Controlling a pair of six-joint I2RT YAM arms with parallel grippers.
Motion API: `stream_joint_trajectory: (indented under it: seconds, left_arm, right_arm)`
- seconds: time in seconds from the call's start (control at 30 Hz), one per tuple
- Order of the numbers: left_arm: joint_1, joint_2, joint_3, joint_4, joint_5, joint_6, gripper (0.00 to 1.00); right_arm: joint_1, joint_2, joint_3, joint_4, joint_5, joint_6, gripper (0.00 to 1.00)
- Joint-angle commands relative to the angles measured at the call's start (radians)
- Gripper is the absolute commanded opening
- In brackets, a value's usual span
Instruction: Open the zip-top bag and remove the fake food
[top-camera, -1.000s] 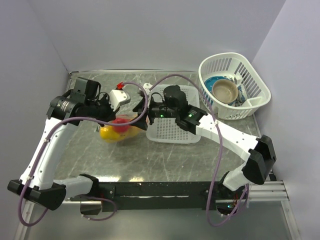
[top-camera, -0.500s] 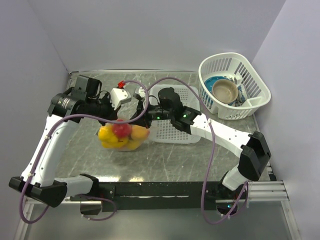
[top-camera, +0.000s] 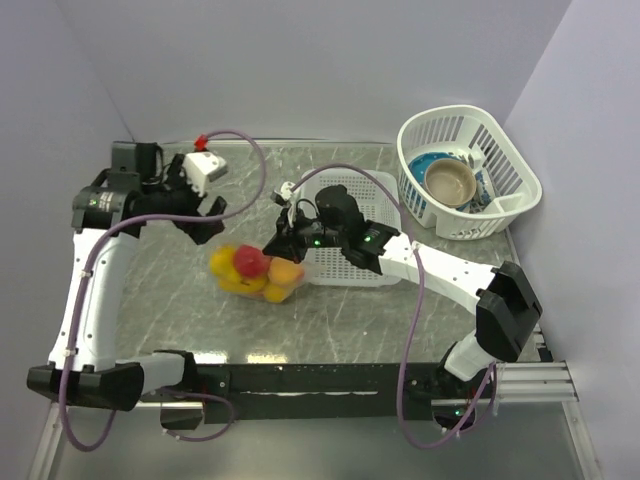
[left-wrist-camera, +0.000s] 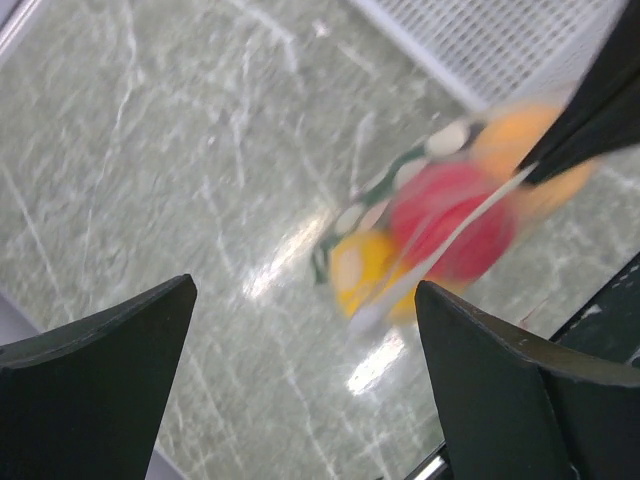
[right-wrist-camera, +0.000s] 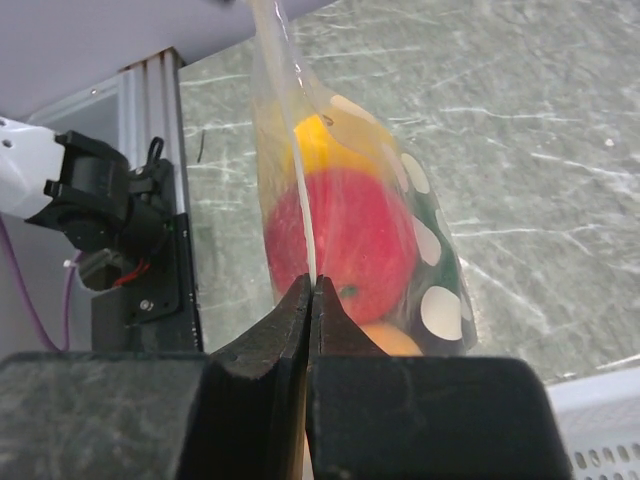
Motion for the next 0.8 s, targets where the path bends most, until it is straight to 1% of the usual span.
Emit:
stream_joint_trajectory:
  seconds: [0.0,0.07,0.13,0.17,0.2,0.27,0.3,0.37,0.4,0.43,0.5,0.53,0.57,0.6,0.63,0.67,0.73,0.77]
  left_arm:
    - [0.147,-0.026,-0.066,-0.1,0.175,0.207,0.99]
    - [0.17,-0.024,-0.109,-0.139,0.212,0.261,0.99]
    - [0.199,0.0,-0.102,-0.177,0.29,0.328,0.99]
    - [0.209,0.012,-0.09,-0.215,0.318,0.347,0.99]
    - [0.224,0.025,-0.08,-0.216,0.359,0.341,0.98]
    - [0.238,0.043,-0.073,-0.213,0.391,0.356,0.98]
    - [0.251,0.049,-0.074,-0.205,0.413,0.377,0.98]
    - [0.259,0.072,-0.076,-0.182,0.485,0.374,0.98]
    - [0.264,0.084,-0.076,-0.146,0.511,0.364,0.98]
    - [0.271,0.106,-0.083,-0.124,0.579,0.359,0.97]
    - [0.307,0.126,-0.108,-0.073,0.669,0.371,0.97]
    - [0.327,0.144,-0.143,-0.073,0.8,0.409,0.97]
    - [0.357,0.158,-0.155,-0.097,0.856,0.472,0.97]
    - [0.363,0.173,-0.163,-0.123,0.902,0.579,0.97]
    - [0.364,0.215,-0.157,-0.203,0.931,0.63,0.97]
    - [0.364,0.235,-0.152,-0.216,0.971,0.693,0.98]
    - [0.367,0.27,-0.165,-0.216,0.985,0.718,0.98]
    - [0.371,0.269,-0.177,-0.216,0.985,0.773,0.97]
  right_arm:
    - [-0.037,-0.047,-0.005,0.018,0.042,0.011,0.0]
    - [-0.061,-0.062,-0.008,0.017,0.061,0.014,0.0]
    - [-0.079,-0.064,0.0,0.006,0.061,0.017,0.0]
    - [-0.099,-0.065,0.003,0.003,0.048,0.019,0.0]
    - [-0.11,-0.067,0.007,0.0,0.042,0.02,0.0]
    - [-0.121,-0.073,0.012,-0.003,0.024,0.023,0.0]
    - [-0.121,-0.076,0.01,-0.001,0.018,0.025,0.0]
    - [-0.121,-0.084,0.004,0.005,-0.008,0.034,0.0]
    - [-0.121,-0.085,-0.003,0.006,-0.014,0.045,0.0]
    - [-0.119,-0.091,-0.006,0.008,-0.024,0.048,0.0]
    - [-0.119,-0.1,-0.022,0.009,-0.033,0.055,0.0]
    - [-0.118,-0.11,-0.023,0.006,-0.034,0.055,0.0]
    - [-0.116,-0.114,-0.026,0.003,-0.036,0.055,0.0]
    - [-0.109,-0.116,-0.029,-0.004,-0.035,0.055,0.0]
    - [-0.107,-0.12,-0.026,-0.011,-0.031,0.055,0.0]
    - [-0.101,-0.122,-0.023,-0.018,-0.031,0.054,0.0]
    - [-0.095,-0.128,-0.019,-0.037,-0.025,0.051,0.0]
    - [-0.093,-0.133,-0.02,-0.041,-0.025,0.051,0.0]
